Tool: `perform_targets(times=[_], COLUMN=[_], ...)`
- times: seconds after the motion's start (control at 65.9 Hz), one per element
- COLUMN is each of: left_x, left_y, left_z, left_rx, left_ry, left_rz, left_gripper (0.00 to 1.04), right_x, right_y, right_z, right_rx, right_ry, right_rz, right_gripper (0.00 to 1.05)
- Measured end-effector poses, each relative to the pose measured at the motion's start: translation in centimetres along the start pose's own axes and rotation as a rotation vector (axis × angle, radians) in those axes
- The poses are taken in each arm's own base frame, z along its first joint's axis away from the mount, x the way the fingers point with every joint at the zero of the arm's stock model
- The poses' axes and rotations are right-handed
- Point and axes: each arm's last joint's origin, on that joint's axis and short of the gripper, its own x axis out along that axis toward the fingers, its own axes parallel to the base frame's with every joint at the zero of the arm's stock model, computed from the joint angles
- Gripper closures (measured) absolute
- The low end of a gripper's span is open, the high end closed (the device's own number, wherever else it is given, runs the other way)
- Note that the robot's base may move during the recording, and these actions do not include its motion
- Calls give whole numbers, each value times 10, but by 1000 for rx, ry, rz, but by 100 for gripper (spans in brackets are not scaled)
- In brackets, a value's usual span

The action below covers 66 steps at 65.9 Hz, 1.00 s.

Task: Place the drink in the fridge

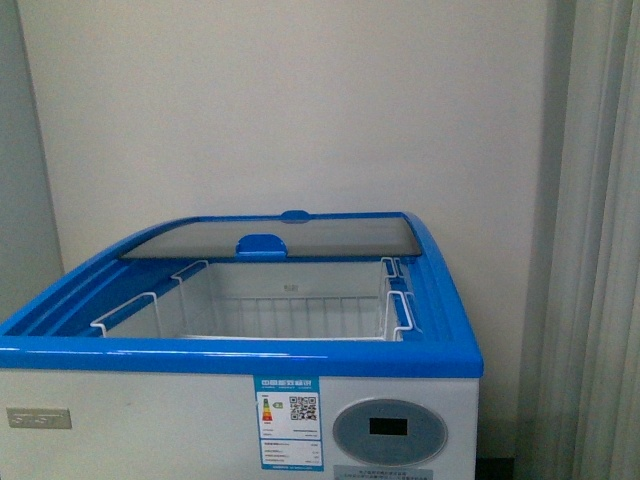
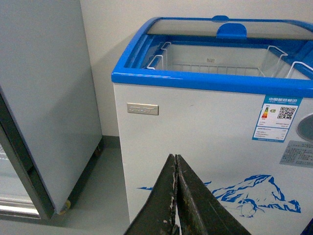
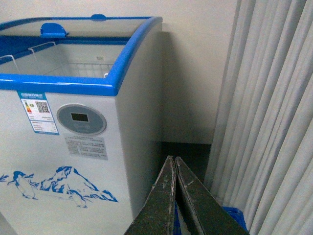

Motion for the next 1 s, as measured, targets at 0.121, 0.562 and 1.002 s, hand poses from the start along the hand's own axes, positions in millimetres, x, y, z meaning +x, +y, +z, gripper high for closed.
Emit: perform_targets(times=[0.121, 0.562, 1.002], left_x=[0, 0, 0], left_y=[0, 0, 0], left_z=[0, 0, 0], left_rx=[0, 0, 0], left_ry=[0, 0, 0], left_rz=[0, 0, 0], left_gripper=[102, 80, 7], right_x=[0, -1, -1], right_y=[0, 0, 0], right_z=[-7, -8, -8], right_rx=[0, -2, -2], right_ry=[-6, -15, -15], right_rz=[0, 0, 0], right_gripper=[102, 79, 7])
